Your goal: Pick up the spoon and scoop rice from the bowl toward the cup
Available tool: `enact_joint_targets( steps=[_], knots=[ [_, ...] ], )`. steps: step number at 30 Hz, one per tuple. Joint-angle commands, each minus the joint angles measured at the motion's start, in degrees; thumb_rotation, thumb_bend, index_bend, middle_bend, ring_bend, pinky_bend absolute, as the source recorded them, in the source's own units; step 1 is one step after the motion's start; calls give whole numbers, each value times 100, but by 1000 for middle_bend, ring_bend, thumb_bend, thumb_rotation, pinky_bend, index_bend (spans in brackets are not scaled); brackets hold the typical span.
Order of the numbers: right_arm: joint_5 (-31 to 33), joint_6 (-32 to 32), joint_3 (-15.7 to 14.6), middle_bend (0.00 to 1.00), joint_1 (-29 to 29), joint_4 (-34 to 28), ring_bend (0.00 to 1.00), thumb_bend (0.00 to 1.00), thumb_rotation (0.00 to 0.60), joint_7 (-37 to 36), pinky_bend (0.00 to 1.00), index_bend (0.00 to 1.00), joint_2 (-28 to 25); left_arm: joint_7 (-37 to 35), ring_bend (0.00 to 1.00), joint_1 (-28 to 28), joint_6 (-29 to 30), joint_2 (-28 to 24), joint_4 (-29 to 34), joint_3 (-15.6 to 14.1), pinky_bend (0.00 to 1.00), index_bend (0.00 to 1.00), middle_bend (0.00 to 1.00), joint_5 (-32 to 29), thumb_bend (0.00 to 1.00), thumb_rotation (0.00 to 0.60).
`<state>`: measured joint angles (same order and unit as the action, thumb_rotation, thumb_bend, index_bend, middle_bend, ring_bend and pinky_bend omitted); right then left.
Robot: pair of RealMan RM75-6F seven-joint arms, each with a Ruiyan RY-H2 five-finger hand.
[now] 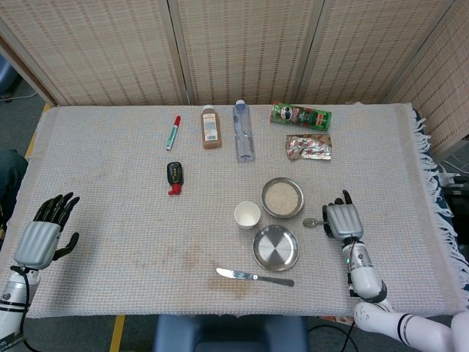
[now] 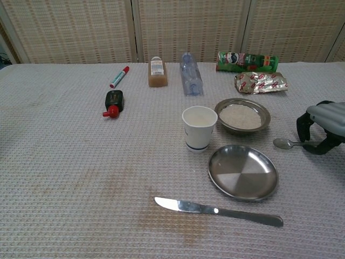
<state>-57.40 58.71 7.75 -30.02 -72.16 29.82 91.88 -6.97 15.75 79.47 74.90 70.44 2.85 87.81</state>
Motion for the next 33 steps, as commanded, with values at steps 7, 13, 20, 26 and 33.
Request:
enact_joint_targets(
  steps=[7,13,20,26,33],
  knots=[
    [-103,146,-2,492,17,-134,251,328,600,64,0,714,-72,9,0,43,-71,-24,5,4,99,0,0,-20,425,600],
    [-48,98,5,504,-2,-60,256,335,600,97,0,745,-16,-12,0,78,-95,-37,-40,-23,99,0,0,35,425,600],
    [-73,134,-9,551,2,42,277,348,600,123,0,805,64,-93,0,103,-75,7,-185,-53,99,0,0,102,426,600],
    [-68,129,-5,557,5,87,279,351,600,126,0,812,94,-88,0,109,-92,16,-191,-41,99,0,0,64,425,600],
    [-103,158,9,557,30,78,278,351,600,67,0,808,60,-44,0,146,-135,16,-182,-30,99,0,0,46,425,600]
  ],
)
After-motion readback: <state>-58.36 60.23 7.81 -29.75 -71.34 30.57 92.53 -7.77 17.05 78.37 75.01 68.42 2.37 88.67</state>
